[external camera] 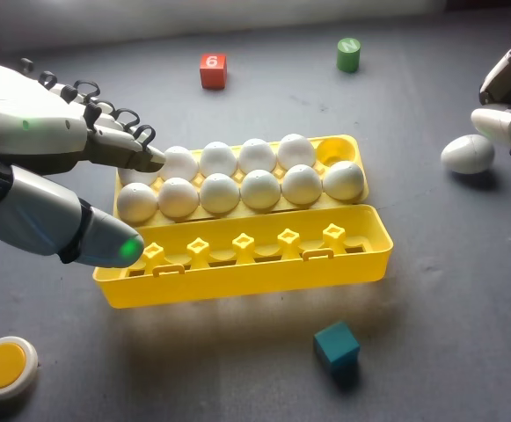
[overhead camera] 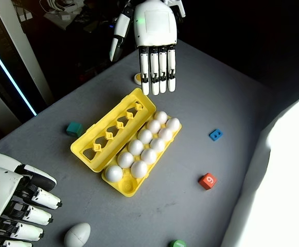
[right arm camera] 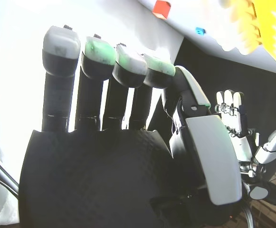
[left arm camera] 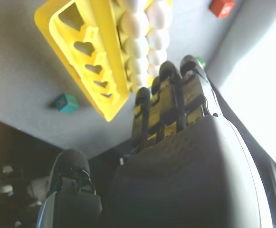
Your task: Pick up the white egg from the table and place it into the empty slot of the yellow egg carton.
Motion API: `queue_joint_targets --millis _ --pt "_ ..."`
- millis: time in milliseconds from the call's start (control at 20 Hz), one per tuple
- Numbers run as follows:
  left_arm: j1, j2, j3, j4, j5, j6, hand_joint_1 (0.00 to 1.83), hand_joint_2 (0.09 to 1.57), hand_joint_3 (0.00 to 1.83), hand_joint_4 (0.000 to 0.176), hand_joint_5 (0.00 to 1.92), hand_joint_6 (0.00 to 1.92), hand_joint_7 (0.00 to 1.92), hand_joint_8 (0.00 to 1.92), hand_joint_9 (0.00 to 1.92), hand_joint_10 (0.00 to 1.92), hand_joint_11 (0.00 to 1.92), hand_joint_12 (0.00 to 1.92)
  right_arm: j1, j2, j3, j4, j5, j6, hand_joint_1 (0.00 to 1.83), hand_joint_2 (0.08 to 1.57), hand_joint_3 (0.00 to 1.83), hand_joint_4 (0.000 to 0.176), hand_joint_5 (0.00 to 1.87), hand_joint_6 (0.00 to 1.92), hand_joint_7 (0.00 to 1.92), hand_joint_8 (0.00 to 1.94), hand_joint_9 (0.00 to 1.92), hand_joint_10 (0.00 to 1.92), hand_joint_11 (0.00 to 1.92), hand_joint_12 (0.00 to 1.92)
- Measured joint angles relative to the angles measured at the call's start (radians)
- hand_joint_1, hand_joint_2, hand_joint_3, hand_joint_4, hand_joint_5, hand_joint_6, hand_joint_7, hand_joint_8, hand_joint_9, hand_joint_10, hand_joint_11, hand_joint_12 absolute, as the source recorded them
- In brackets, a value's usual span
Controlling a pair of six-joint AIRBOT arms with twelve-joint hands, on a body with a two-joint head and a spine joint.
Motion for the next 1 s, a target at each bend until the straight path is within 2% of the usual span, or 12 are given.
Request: queue_joint_targets --millis 150,350,450,500,550,600,650,700,750,800,900,1000 --pt "0.003 0.0 -0.004 0.0 -0.002 0.002 0.0 1.23 0.04 0.0 0.0 0.0 0.0 0.0 0.0 0.0 0.0 0.0 0.0 0.0 0.002 0.002 -0.003 -0.004 0.02 1.19 0.01 0.0 0.08 0.0 0.03 0.0 0.0 0.0 0.0 0.0" --pt "0.003 0.0 -0.004 0.0 -0.001 0.002 0.0 1.23 0.03 0.0 0.0 0.0 0.0 0.0 0.0 0.0 0.0 0.0 0.0 -0.001 0.002 -0.002 0.006 -0.005 0.08 1.16 0.0 0.0 0.11 0.01 0.06 0.01 0.02 0.01 0.01 0.01" --pt "0.003 0.0 -0.004 0.0 0.0 0.002 0.0 1.23 0.03 0.0 0.0 0.0 0.0 0.0 0.0 0.0 0.0 0.0 -0.002 -0.001 0.011 -0.003 0.003 -0.005 0.04 1.04 0.0 0.0 0.08 0.0 0.0 0.0 0.0 0.0 0.0 0.0" --pt "0.003 0.0 -0.004 0.0 0.0 0.002 0.0 1.24 0.03 0.0 0.0 0.0 0.0 0.0 0.0 0.0 0.0 0.0 -0.007 -0.002 0.018 -0.002 0.008 -0.005 0.07 0.93 0.0 0.0 0.16 0.01 0.0 0.0 0.0 0.0 0.0 0.0" --pt "0.003 0.0 -0.004 0.0 0.0 0.002 0.0 1.24 0.03 0.0 0.0 0.0 0.0 0.0 0.0 0.0 0.0 0.0 -0.014 -0.005 0.026 0.0 0.014 -0.005 0.14 0.83 0.0 0.031 0.21 0.01 0.0 0.0 0.0 0.0 0.0 0.0" --pt "0.003 0.0 -0.003 0.0 -0.001 0.006 0.0 1.24 0.03 0.0 0.0 0.0 0.0 0.0 0.0 0.0 0.0 0.0 -0.023 -0.01 0.043 0.017 0.016 -0.007 0.3 0.8 0.0 0.067 0.38 0.02 0.0 0.0 0.0 0.0 0.0 0.0" --pt "0.003 0.0 -0.003 0.0 0.0 0.007 0.0 1.24 0.03 0.0 0.0 0.0 0.0 0.0 0.0 0.0 0.0 0.0 -0.026 -0.015 0.052 0.03 0.014 -0.01 0.37 0.8 0.0 0.081 0.48 0.02 0.0 0.0 0.0 0.0 0.0 0.0" --pt "0.003 0.0 -0.003 0.001 -0.001 0.009 0.0 1.23 0.02 0.0 0.0 0.0 0.0 0.0 0.0 0.0 0.0 0.0 -0.027 -0.021 0.061 0.037 0.012 -0.014 0.49 0.79 0.0 0.054 0.59 0.02 0.0 0.0 0.0 0.0 0.0 0.0" --pt "0.003 0.0 -0.003 0.0 0.0 0.01 0.0 1.22 0.02 0.0 0.01 0.0 0.0 0.0 0.0 0.0 0.0 0.0 -0.031 -0.027 0.071 0.039 0.016 -0.017 0.52 0.77 0.0 0.047 0.63 0.03 0.0 0.0 0.0 0.0 0.0 0.0" --pt "0.003 0.0 -0.003 0.0 0.0 0.01 0.0 1.23 0.02 0.0 0.0 0.0 0.0 0.0 0.0 0.0 0.0 0.0 -0.031 -0.037 0.079 0.039 0.018 -0.021 0.54 0.75 0.0 0.057 0.72 0.02 0.02 0.0 0.0 0.0 0.0 0.0" --pt "0.003 0.0 -0.003 0.0 0.0 0.01 0.0 1.24 0.02 0.0 0.01 0.0 0.0 0.0 0.0 0.0 0.0 0.0 -0.031 -0.07 0.106 0.055 0.018 -0.039 0.62 0.75 0.0 0.028 0.77 0.03 0.02 0.0 0.0 0.0 0.0 0.0" --pt "0.003 0.0 -0.003 0.0 0.0 0.013 0.0 1.23 0.01 0.0 0.01 0.0 0.0 0.0 0.0 0.0 0.0 0.0 -0.031 -0.102 0.132 0.085 0.017 -0.073 0.65 0.75 0.0 0.023 0.84 0.02 0.03 0.0 0.0 0.0 0.0 0.0"
